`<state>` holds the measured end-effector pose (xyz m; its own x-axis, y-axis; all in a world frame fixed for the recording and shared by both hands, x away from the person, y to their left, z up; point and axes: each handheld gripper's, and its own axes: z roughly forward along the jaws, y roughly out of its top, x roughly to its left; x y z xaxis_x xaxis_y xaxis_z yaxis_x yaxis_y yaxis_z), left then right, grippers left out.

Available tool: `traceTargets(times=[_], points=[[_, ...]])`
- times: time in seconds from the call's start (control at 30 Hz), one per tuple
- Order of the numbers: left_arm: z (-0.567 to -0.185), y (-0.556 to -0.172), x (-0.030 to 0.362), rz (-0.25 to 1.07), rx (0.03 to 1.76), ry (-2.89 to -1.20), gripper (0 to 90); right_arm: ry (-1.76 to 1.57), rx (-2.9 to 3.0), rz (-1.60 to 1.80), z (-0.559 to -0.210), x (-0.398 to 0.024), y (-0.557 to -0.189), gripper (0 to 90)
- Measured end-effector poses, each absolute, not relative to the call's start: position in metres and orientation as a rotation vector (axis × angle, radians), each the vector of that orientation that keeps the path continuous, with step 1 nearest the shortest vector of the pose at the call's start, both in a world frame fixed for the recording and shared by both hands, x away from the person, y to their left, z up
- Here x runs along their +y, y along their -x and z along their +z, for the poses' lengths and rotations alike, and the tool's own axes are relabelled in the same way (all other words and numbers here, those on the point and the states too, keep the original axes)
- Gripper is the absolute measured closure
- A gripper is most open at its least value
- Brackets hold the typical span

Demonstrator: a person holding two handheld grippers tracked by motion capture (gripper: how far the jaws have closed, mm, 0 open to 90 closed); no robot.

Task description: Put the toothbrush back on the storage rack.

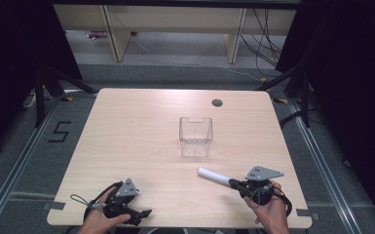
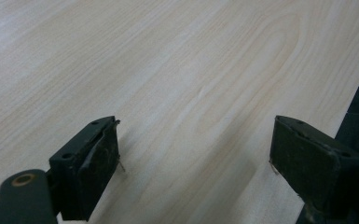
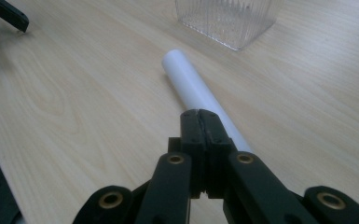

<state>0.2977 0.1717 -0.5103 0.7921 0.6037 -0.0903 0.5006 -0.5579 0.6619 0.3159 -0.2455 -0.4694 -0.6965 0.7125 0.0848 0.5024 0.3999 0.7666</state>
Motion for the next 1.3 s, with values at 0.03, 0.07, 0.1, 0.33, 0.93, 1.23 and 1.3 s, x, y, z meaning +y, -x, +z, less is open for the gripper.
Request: traceTargets(times=[0.03,0.07,0.1,0.33,0.93,1.23,1.3], points=[[-0.51,-0.298,0.172,0.191,0.813,-2.278,14.9,-1.068,2.403,1.181,-0.469,-0.246,-0.316,89.7],[-0.51,-0.298,0.172,0.191,0.811,-2.281,14.9,-1.077,2.41,1.156,-0.47,-0.239,-0.32,89.9],[-0.51,-0.298,0.172,0.191,0.811,-2.281,14.9,-1.077,2.41,1.156,-0.47,-0.239,-0.32,89.9],[-0.51,-0.298,0.172,0.182,0.809,-2.274,14.9,-1.021,2.428,1.059,-0.473,-0.214,-0.345,90.0],[-0.509,-0.297,0.173,0.183,0.816,-2.271,14.9,-1.088,2.477,0.966,-0.479,-0.172,-0.381,90.0],[-0.509,-0.297,0.173,0.19,0.804,-2.278,14.9,-1.06,2.503,0.938,-0.483,-0.166,-0.388,90.0],[-0.509,-0.296,0.172,0.178,0.812,-2.258,14.9,-1.114,2.516,0.94,-0.482,-0.162,-0.387,90.0]])
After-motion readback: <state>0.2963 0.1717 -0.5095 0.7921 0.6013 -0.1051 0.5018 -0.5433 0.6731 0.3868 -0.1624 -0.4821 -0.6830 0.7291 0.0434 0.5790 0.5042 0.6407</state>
